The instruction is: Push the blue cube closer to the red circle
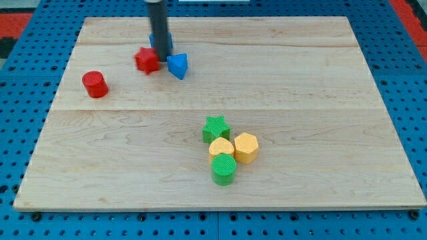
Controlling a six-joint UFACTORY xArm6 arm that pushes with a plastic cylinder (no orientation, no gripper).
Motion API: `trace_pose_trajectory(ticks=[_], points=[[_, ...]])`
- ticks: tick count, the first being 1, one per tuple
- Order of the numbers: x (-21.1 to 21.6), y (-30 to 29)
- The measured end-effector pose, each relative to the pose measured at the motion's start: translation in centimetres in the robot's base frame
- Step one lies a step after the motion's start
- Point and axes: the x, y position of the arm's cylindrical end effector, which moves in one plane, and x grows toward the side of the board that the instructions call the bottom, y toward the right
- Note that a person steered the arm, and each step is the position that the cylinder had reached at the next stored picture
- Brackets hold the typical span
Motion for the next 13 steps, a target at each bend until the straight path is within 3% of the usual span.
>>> trace_pose_trajectory(ticks=[2, 3, 4, 5, 6, 7, 10, 12, 13], points=[[-0.1, -6.5], [1.3, -6.8], [-0.9, -2.6], [-8.3, -3.6], [-11.0, 1.8], [-7.8, 4.5], [1.6, -8.3], [-5.3, -0.2], [-4.1, 0.9]])
